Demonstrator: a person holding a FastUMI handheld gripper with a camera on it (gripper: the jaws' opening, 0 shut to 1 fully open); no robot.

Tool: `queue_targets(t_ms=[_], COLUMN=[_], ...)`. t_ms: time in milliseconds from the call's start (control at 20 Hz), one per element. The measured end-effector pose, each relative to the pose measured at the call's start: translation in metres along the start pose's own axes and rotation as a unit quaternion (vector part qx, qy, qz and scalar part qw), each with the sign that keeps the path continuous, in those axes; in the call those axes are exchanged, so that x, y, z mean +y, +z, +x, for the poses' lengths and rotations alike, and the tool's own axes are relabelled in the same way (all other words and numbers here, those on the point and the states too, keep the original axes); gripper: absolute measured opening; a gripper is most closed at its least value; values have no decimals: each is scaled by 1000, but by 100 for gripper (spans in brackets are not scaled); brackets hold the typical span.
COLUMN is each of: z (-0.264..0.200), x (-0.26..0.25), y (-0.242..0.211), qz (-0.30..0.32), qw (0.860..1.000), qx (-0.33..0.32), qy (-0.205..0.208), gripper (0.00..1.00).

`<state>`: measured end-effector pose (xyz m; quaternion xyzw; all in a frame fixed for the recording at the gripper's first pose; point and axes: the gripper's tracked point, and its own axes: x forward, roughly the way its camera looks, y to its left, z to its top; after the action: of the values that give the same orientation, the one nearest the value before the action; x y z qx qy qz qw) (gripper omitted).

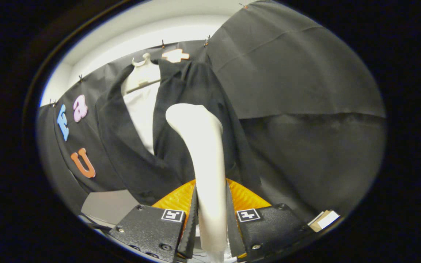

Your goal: Iron the clothes twice with a garment steamer, once on the left side and once on the right side.

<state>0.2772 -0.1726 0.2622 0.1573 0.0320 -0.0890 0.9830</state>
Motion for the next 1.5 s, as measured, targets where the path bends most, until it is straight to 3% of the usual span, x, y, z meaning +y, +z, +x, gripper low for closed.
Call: queue_targets(t_ms=[350, 700, 1500], z=[27, 48, 54], x=[9, 28, 34], y=[66, 86, 40], qz=[6, -21, -55], qw=[999, 998, 997], qx=[-42, -59, -30], qy=[-5, -20, -46], gripper=[40, 40, 40])
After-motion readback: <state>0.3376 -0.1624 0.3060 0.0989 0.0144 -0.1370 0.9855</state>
